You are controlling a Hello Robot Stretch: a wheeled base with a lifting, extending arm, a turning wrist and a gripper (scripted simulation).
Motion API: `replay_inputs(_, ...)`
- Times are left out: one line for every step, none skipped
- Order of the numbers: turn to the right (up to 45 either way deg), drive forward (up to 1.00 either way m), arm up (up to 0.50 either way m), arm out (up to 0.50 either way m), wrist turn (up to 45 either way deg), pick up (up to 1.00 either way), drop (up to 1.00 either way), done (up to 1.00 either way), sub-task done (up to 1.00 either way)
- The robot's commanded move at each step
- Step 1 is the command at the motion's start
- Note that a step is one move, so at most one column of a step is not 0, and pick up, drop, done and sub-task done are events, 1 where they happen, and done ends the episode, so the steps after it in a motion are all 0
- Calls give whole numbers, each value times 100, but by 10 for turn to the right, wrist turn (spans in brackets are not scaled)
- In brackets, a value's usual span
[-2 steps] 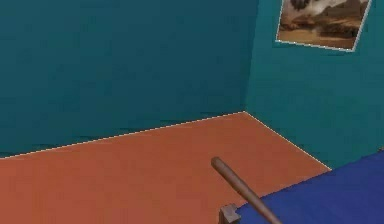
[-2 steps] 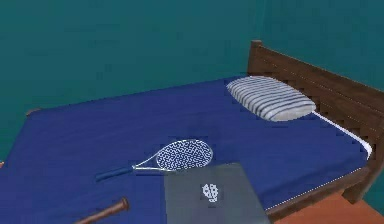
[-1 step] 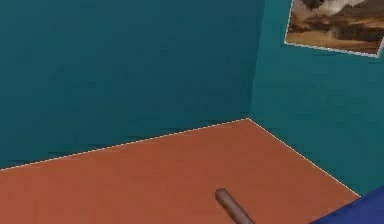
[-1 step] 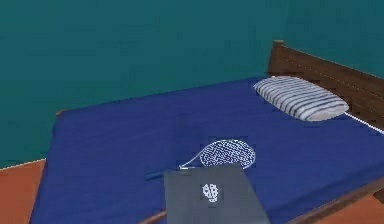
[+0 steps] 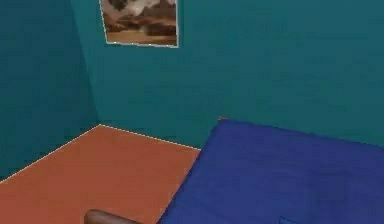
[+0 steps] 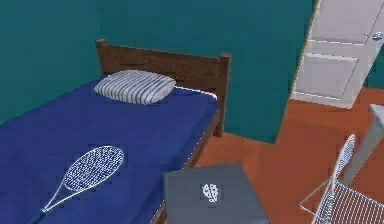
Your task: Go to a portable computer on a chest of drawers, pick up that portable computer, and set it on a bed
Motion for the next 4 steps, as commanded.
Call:
replay_inputs(450, 0, 0, 0, 0, 0, 0, 0, 0)
replay_inputs(450, 0, 0, 0, 0, 0, 0, 0, 0)
replay_inputs(360, 0, 0, 0, 0, 0, 0, 0, 0)
replay_inputs(-450, 0, 0, 0, 0, 0, 0, 0, 0)
